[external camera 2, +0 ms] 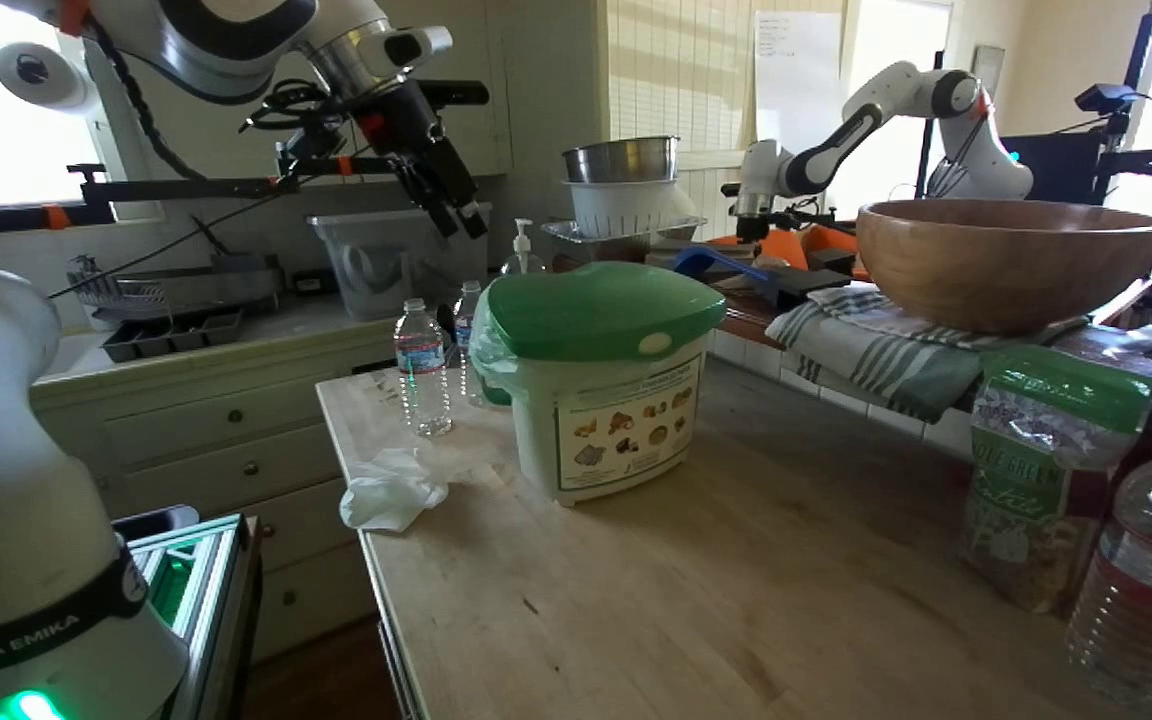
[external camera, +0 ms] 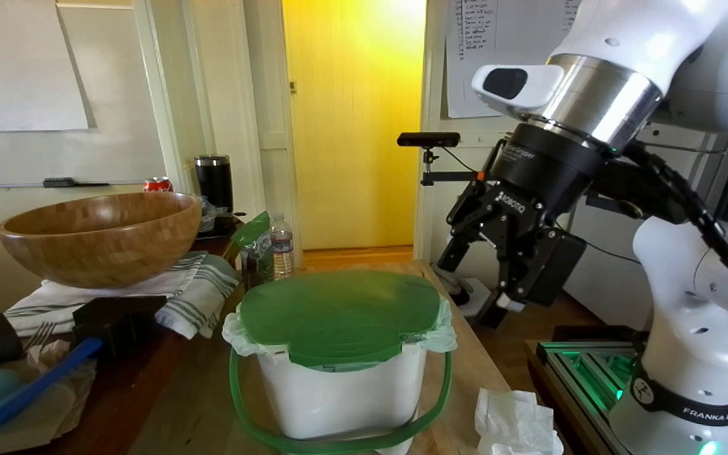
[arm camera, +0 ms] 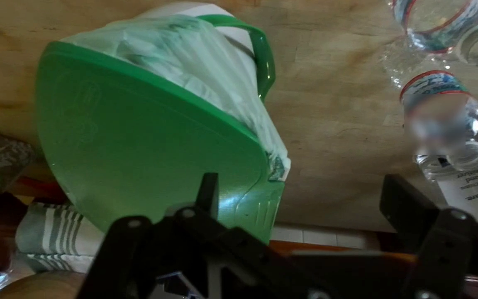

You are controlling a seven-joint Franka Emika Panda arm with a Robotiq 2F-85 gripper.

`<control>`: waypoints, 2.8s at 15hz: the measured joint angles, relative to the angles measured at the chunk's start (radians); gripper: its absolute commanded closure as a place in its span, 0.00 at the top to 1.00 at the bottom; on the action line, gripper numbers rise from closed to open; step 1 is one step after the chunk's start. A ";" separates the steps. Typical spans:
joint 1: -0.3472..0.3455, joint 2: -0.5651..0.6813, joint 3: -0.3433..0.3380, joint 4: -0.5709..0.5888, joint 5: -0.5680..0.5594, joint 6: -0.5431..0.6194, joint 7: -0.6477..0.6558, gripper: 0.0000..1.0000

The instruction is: Slightly rotate the bin and push it to the right

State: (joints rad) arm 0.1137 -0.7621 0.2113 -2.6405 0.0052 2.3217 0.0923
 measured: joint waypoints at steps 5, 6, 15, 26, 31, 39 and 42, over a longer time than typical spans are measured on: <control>-0.044 0.061 -0.002 0.022 -0.032 0.046 0.001 1.00; -0.051 0.076 -0.002 0.025 -0.036 0.054 0.001 1.00; -0.069 0.164 0.005 0.035 -0.083 0.072 0.007 1.00; -0.070 0.184 0.011 0.035 -0.165 0.086 0.020 1.00; -0.070 0.192 0.002 0.035 -0.165 0.086 0.019 1.00; -0.070 0.201 -0.017 0.035 -0.167 0.086 -0.003 1.00; -0.070 0.201 -0.019 0.035 -0.177 0.086 -0.007 1.00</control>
State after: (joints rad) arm 0.0440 -0.5615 0.1922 -2.6054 -0.1714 2.4081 0.0849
